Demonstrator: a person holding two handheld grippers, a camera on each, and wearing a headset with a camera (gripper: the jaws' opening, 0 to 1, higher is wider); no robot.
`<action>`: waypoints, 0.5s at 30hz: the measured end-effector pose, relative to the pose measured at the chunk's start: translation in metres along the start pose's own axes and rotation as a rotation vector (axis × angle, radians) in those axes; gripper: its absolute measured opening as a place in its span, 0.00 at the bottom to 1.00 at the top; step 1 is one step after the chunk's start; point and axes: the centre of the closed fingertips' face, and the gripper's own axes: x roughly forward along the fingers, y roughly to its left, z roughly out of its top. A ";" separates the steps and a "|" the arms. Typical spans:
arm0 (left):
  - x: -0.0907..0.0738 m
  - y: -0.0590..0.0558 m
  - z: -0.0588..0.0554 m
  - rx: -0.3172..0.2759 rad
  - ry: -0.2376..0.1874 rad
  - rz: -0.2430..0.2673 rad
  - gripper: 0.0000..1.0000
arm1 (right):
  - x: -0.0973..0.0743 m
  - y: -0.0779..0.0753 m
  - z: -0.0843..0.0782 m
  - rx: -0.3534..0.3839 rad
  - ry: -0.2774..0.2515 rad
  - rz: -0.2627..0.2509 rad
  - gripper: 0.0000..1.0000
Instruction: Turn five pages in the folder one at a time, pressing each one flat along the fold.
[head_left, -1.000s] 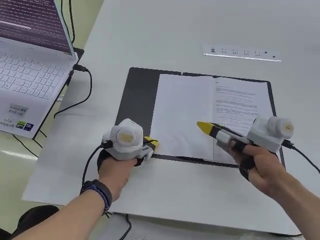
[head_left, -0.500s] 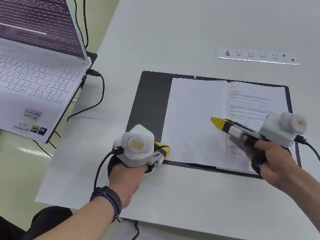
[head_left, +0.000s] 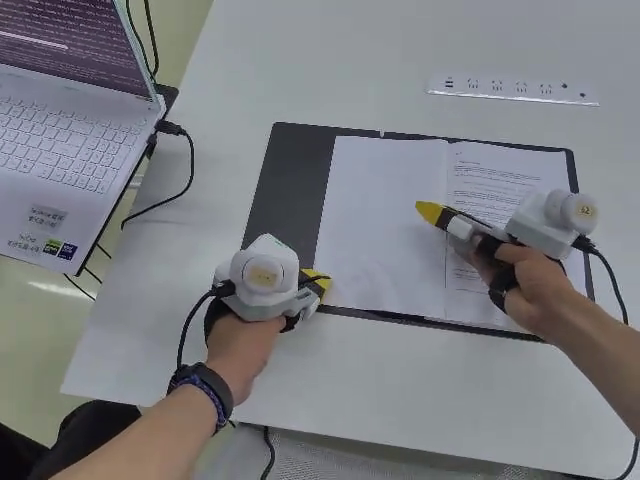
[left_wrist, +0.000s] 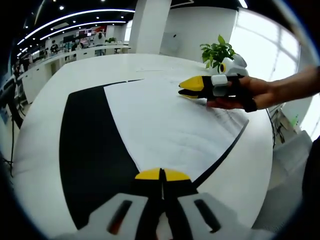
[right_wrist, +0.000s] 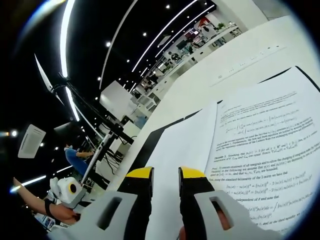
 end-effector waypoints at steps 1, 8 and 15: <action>0.000 0.000 0.000 0.001 0.000 -0.001 0.00 | 0.000 -0.002 0.001 0.001 -0.005 -0.010 0.18; 0.000 0.000 0.000 0.000 -0.002 -0.004 0.00 | 0.001 -0.017 0.008 0.007 -0.030 -0.050 0.06; 0.000 0.000 0.001 0.002 -0.003 -0.005 0.00 | 0.002 -0.028 0.013 0.008 -0.051 -0.081 0.00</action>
